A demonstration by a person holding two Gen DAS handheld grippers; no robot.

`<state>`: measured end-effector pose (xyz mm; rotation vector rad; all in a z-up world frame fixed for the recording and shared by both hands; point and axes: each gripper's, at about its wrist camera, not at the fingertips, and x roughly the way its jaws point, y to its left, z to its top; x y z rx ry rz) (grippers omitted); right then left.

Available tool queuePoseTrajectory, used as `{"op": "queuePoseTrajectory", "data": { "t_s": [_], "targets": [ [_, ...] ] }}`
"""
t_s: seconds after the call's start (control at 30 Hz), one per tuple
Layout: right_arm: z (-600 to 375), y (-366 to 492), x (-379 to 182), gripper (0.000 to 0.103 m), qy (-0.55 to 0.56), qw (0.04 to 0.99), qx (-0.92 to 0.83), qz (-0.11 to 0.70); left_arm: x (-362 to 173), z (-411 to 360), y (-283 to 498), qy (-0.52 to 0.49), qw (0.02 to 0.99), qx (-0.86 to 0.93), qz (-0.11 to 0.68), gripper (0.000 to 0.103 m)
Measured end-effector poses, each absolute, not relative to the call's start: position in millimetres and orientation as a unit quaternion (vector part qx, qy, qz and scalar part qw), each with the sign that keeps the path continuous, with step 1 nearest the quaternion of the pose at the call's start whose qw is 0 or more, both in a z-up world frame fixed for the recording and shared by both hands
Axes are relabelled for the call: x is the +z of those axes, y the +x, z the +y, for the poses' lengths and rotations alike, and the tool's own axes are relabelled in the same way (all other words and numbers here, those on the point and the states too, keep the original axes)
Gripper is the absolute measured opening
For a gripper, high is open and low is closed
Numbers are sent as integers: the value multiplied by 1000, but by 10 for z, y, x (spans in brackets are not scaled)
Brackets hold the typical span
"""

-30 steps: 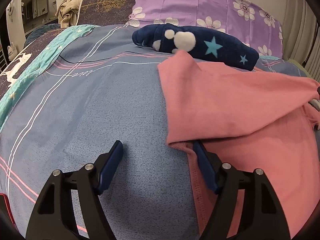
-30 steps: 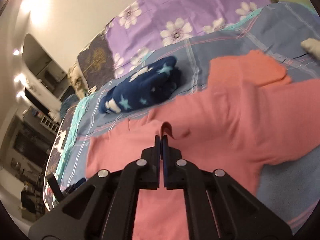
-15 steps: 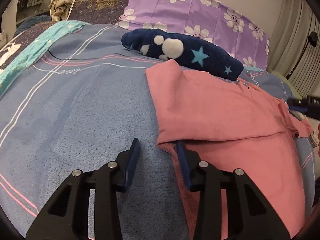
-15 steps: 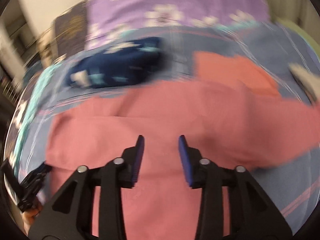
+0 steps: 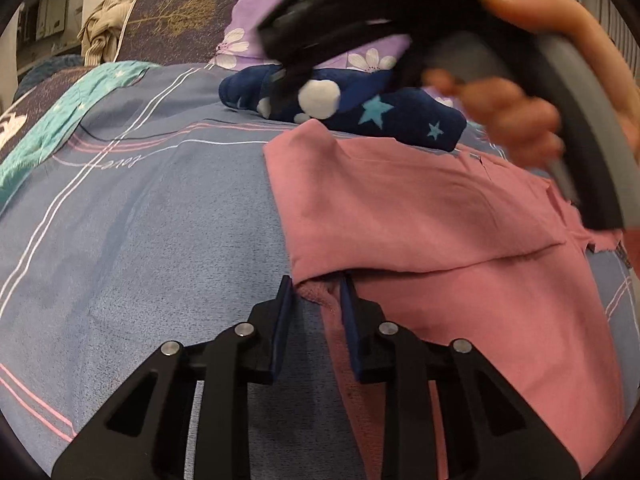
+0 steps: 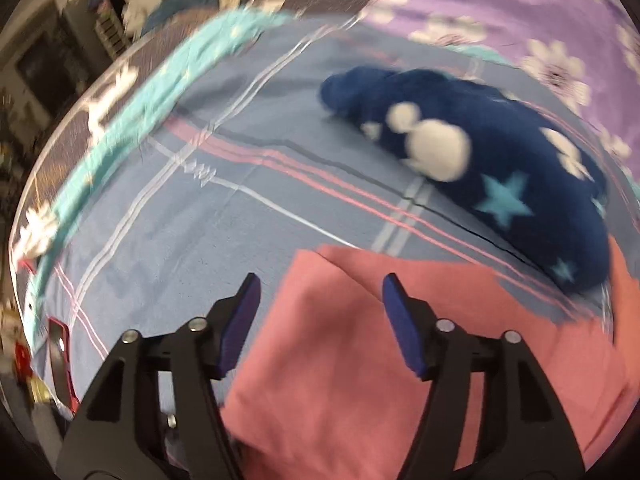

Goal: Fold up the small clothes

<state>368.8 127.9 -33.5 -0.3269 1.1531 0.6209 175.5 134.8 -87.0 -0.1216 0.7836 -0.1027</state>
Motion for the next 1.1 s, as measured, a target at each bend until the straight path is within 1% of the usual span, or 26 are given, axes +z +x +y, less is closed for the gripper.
{"op": "queuePoseTrajectory", "data": {
  "t_s": [0.03,0.07,0.1,0.13,0.17,0.2,0.23,0.27,0.3,0.4,0.43,0.47,0.5,0.53,0.6,0.67,0.73,0.77,0.83,0.87,0.97,1.0,1.03,1.07,1.1],
  "targets": [
    [1390,3723,-391,64,-170,771,289,541,-869,1328,1753,-53,922,-49,381,26],
    [1481,3754,-431,61,-188,764,289,546,-869,1303,1751,-45,922,-50,381,26],
    [1606,3759,-497,42,-220,751,289,551,-868,1293,1748,-41,922,-51,381,26],
    [1704,3767,-561,18,-245,741,284,557,-870,1287,1754,-39,922,-53,382,26],
    [1742,3769,-600,12,-259,736,279,559,-870,1287,1756,-38,922,-56,382,26],
    [1787,3781,-643,10,-273,732,273,561,-871,1295,1755,-40,921,-58,382,26],
    [1803,3778,-654,3,-279,734,270,557,-870,1307,1755,-43,921,-59,382,26],
    [1808,3794,-641,3,-279,739,266,552,-866,1326,1752,-49,922,-61,380,25],
    [1794,3802,-578,3,-259,754,273,538,-859,1353,1746,-54,923,-60,377,21],
    [1637,3838,-438,3,-179,786,312,503,-828,1442,1703,-70,928,-51,363,19],
    [1586,3857,-449,6,-167,797,305,494,-819,1452,1691,-71,929,-48,360,19],
    [1541,3867,-480,13,-165,806,291,488,-806,1450,1675,-70,931,-45,355,19],
    [1490,3867,-534,41,-173,804,279,496,-801,1442,1671,-67,932,-45,353,19],
    [1422,3844,-545,56,-174,805,273,497,-793,1427,1658,-63,933,-42,352,19],
    [1136,3726,-431,52,-150,829,261,472,-779,1410,1640,-56,935,-36,348,19],
    [766,3613,-305,48,-106,842,256,463,-770,1420,1624,-56,936,-31,347,19],
    [104,3440,-214,37,-50,853,237,463,-770,1453,1625,-61,935,-27,348,19],
    [-76,3375,-212,33,-39,855,229,464,-767,1442,1613,-64,935,-26,349,19],
    [-725,3170,-228,21,8,856,207,474,-766,1467,1614,-68,934,-23,349,19],
    [-991,3073,-253,20,28,854,201,479,-764,1479,1607,-69,934,-20,350,19],
    [-1790,2783,-482,19,79,855,142,492,-774,1500,1601,-67,934,-15,351,19],
    [-2036,2750,-644,20,92,849,107,509,-780,1494,1601,-64,933,-13,353,19],
    [-2220,2722,-821,12,104,842,77,524,-783,1483,1598,-61,933,-10,354,19],
    [-2341,2704,-940,8,131,842,86,516,-784,1474,1603,-58,933,-7,355,19],
    [-2474,2654,-1007,7,166,848,119,488,-790,1466,1601,-56,933,-4,356,19]
  ]
}}
